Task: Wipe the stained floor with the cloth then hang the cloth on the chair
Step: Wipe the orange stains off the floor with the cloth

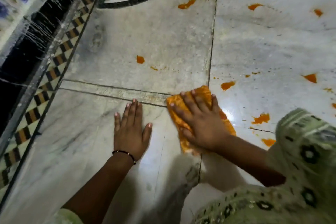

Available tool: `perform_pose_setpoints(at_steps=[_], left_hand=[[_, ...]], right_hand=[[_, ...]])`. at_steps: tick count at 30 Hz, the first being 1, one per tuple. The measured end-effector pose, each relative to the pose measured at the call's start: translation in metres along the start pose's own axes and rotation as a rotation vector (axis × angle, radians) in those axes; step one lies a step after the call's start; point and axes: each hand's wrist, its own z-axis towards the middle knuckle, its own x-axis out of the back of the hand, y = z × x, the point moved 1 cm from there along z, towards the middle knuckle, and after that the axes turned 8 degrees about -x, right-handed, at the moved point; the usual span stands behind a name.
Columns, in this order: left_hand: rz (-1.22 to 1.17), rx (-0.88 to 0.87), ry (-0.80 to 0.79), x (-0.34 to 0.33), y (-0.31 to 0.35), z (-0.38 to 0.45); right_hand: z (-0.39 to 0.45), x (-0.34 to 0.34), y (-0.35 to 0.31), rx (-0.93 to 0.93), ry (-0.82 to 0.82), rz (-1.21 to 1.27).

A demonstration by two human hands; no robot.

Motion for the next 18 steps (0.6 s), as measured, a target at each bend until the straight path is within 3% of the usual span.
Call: perform_pose_setpoints(at_steps=[5, 10, 15, 18], left_hand=[[-0.054, -0.058, -0.01, 0.006, -0.012, 0.001], [-0.016, -0.174, -0.061, 0.014, -0.026, 0.006], [0.247, -0.365, -0.415, 0.071, -0.041, 0.038], [0.285, -0.313, -0.549, 0.113, -0.044, 0.064]], right_hand=[[-0.04, -0.004, 0.022, 0.352, -0.044, 0.004], [0.028, 0.007, 0.048, 0.326, 0.01, 0.034], [0.117, 0.018, 0.017, 0.424, -0.055, -0.079], [0.109, 0.013, -0.017, 0.428, -0.04, -0.066]])
